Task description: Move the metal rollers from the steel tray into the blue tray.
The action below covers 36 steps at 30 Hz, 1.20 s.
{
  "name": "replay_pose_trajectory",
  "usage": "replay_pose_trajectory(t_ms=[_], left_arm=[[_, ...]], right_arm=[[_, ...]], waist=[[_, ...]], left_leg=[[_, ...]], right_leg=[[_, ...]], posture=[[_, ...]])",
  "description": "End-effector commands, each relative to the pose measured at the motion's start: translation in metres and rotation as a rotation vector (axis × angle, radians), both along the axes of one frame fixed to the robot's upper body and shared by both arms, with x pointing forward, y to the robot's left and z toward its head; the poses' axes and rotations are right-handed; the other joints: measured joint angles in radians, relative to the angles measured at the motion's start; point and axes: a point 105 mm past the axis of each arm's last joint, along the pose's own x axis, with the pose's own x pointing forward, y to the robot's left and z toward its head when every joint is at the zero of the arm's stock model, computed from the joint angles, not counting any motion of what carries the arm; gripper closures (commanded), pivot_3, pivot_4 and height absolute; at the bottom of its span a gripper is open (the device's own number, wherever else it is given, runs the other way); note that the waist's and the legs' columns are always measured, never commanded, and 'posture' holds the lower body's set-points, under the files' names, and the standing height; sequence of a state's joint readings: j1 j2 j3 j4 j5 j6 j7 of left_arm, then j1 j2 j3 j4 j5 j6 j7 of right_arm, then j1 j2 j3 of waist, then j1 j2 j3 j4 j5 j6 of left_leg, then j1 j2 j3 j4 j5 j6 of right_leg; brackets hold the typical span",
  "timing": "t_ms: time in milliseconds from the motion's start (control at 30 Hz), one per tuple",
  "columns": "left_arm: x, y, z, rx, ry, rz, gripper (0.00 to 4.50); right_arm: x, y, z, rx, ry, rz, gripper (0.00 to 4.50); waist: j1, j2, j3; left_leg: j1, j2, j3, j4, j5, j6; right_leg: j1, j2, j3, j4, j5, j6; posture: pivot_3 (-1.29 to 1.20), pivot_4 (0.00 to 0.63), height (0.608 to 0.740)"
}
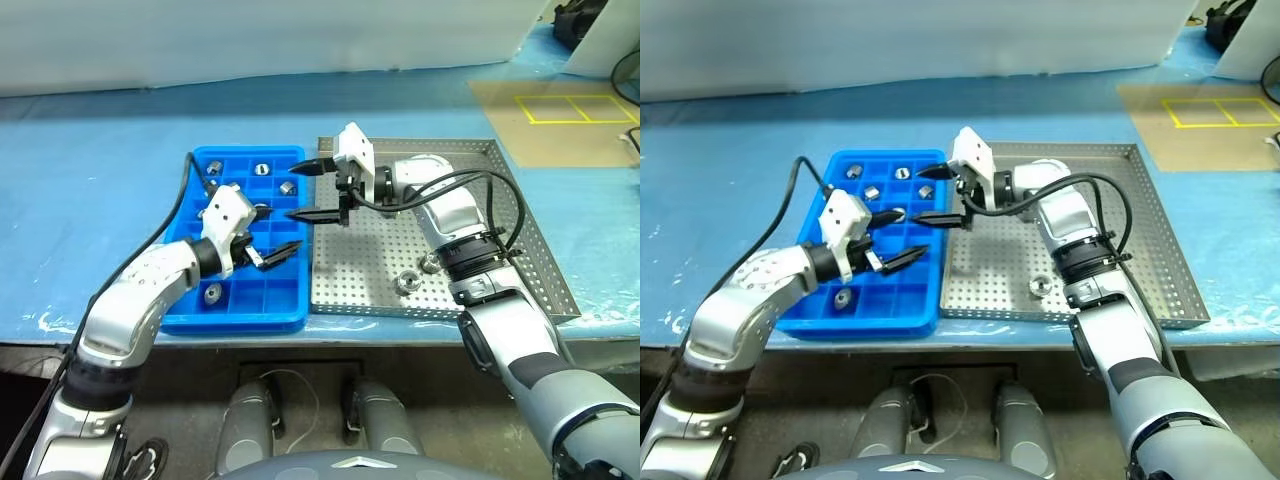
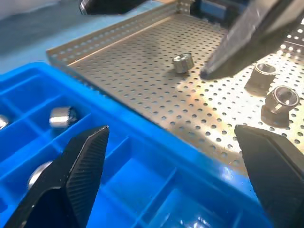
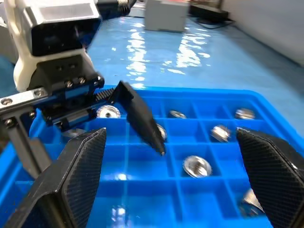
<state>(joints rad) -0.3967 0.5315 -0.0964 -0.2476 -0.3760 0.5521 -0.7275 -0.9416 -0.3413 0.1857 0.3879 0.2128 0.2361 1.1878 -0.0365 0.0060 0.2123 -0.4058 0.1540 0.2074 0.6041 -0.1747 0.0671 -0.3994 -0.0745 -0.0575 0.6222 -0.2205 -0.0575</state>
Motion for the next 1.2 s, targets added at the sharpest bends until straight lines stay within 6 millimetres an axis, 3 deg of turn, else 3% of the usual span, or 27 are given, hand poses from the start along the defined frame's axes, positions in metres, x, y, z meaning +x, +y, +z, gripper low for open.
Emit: replay_pose_trajectory(t_ms=[33, 233, 333, 533, 733, 967, 1200], left_arm=[[0.015, -0.004, -0.003, 0.023, -0.025, -0.046, 0.03], [0.072, -0.004, 0.002, 0.054, -0.099, 0.025, 0.03], [0.086, -0.014, 0.008, 0.046, -0.115, 0.005, 0.03], [0.097, -0.048, 0.018, 0.028, -0.121, -0.083, 0.03], [0.100, -0.058, 0.001, 0.071, -0.094, -0.101, 0.03], [0.102, -0.042, -0.020, 0.114, -0.042, -0.060, 0.03], [0.128, -0.025, -0.026, 0.101, -0.038, 0.215, 0.03]], right_arm=[[-0.001, -0.017, 0.010, 0.032, -0.041, -0.075, 0.00], [-0.013, -0.040, 0.001, 0.057, -0.020, -0.202, 0.00], [-0.016, -0.043, 0.000, 0.068, -0.016, -0.244, 0.00], [-0.023, -0.049, -0.004, 0.085, -0.004, -0.301, 0.00], [-0.025, -0.052, -0.003, 0.087, -0.003, -0.326, 0.00], [-0.024, -0.054, -0.003, 0.079, -0.008, -0.338, 0.00], [-0.021, -0.052, -0.002, 0.074, -0.016, -0.335, 0.00]], waist=[[-0.018, 0.000, 0.000], [-0.080, -0.001, 0.000], [-0.117, -0.001, -0.001], [-0.202, -0.001, -0.001], [-0.275, -0.001, -0.001], [-0.328, -0.001, -0.001], [-0.342, -0.001, -0.001]], left_leg=[[0.000, 0.000, 0.000, 0.000, 0.000, 0.001], [-0.004, 0.000, 0.000, 0.001, 0.000, 0.006], [-0.006, 0.000, 0.000, 0.005, -0.002, 0.008], [-0.013, -0.001, -0.001, 0.010, -0.006, 0.016], [-0.018, -0.002, -0.002, 0.010, -0.008, 0.020], [-0.021, -0.001, -0.006, 0.013, -0.008, 0.020], [-0.026, -0.001, -0.009, 0.016, -0.009, 0.020]], right_leg=[[0.000, 0.000, 0.000, 0.000, 0.000, 0.000], [-0.002, 0.001, 0.001, -0.002, 0.000, 0.000], [-0.003, 0.001, 0.000, -0.002, 0.000, 0.001], [-0.003, 0.001, -0.001, -0.009, 0.001, 0.002], [-0.003, 0.000, -0.005, -0.017, 0.004, 0.006], [-0.002, 0.000, -0.011, -0.017, 0.004, 0.007], [-0.002, -0.001, -0.015, -0.017, 0.004, 0.008]], posture=[[-0.60, 0.150, 0.740], [-0.73, 0.150, 0.740], [-0.78, 0.150, 0.740], [-0.83, 0.150, 0.740], [-0.85, 0.150, 0.740], [-0.84, 0.150, 0.740], [-0.83, 0.150, 0.740]])
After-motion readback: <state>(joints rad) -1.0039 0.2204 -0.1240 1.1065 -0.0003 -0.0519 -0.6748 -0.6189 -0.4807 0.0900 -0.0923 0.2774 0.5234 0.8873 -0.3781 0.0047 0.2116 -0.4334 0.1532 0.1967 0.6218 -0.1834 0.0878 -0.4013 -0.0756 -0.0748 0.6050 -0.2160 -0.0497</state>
